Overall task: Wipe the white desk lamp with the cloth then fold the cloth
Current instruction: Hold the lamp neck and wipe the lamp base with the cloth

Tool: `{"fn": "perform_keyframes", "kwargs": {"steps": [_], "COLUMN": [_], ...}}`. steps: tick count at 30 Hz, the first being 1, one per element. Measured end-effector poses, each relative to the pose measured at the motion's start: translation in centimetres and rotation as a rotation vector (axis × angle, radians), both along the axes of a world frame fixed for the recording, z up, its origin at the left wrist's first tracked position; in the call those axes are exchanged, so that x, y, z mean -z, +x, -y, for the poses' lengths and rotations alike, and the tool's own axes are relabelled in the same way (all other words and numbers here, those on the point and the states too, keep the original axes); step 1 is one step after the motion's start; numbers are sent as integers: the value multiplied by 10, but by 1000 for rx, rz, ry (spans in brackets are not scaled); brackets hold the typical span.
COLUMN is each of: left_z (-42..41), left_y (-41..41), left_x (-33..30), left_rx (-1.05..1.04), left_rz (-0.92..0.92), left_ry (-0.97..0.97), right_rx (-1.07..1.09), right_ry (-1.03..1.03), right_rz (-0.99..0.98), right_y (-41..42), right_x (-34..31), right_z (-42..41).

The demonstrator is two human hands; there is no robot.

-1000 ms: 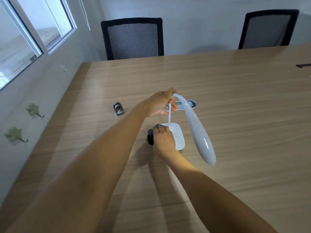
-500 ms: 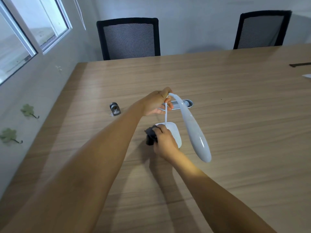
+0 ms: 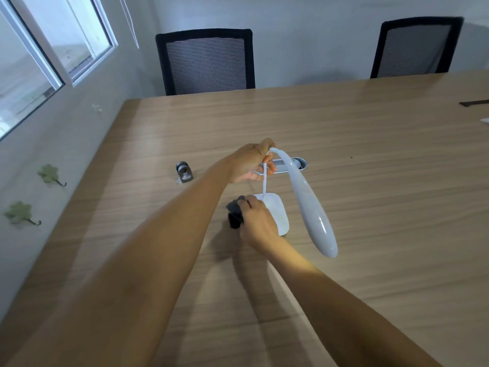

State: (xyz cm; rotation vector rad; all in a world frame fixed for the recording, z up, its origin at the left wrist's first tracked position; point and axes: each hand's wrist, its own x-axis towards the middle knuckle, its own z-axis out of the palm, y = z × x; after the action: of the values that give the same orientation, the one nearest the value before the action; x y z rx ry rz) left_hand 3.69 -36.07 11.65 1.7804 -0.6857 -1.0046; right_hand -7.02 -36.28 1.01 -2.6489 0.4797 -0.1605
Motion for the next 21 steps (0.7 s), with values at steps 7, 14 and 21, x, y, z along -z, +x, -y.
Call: {"fn": "perform_keyframes", "kwargs": {"steps": [7,14,21], "left_z": [2,2,1], "left_y": [2,3,0], "left_x": [1,1,0], "left_rx": [11,7,7], "left_rz": [28,24,9], "left_ry": [18,5,5], "right_rx": [-10,-59,93], "right_ry": [-67,59,22], "right_rz": [-37,-13,82], "right_y": [7,-7,-4], "right_x": [13,14,12], "right_z": [-3,-28,0]}}
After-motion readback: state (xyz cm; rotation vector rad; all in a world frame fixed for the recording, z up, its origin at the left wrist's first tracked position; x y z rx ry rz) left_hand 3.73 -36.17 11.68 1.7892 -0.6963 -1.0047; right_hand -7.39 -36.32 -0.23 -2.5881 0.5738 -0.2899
